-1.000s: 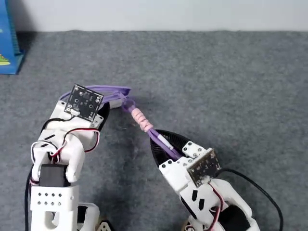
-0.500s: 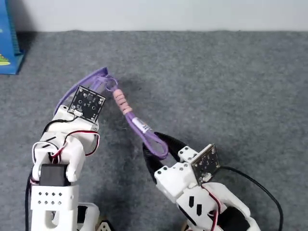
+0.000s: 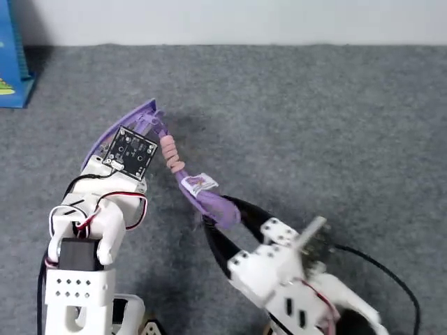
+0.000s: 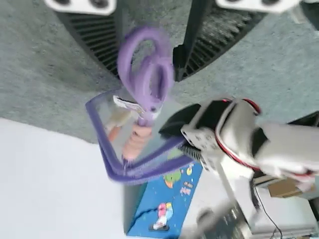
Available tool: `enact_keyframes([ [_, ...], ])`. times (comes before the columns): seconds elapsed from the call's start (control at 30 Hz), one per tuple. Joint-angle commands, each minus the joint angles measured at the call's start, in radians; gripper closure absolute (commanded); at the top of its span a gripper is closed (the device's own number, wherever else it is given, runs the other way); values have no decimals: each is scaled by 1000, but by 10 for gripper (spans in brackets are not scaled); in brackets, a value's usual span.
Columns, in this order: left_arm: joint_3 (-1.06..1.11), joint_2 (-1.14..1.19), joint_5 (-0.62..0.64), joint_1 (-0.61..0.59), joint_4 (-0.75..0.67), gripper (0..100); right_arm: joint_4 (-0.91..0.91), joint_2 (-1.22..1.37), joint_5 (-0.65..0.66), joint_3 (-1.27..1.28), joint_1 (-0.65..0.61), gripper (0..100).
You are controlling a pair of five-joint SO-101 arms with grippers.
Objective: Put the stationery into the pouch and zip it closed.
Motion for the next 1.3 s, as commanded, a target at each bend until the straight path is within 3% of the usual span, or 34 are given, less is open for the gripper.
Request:
enact_keyframes([
  [0.0,-8,-15,-11,0,6,987,147,5,-8,-150,-8,734],
  [0.23,-8,-15,-9,2,17,987,153,7,-9,-150,-8,764],
  [0.43,-13,-15,-9,3,49,987,-183,153,-8,34,-8,784],
  [0.87,-10,-15,-11,3,69,987,-780,731,2,44,-15,786],
  [1.07,-8,-15,-11,0,66,987,-955,875,66,44,-5,786],
  [1.27,-8,-15,-11,3,68,987,-977,997,49,-20,50,787],
])
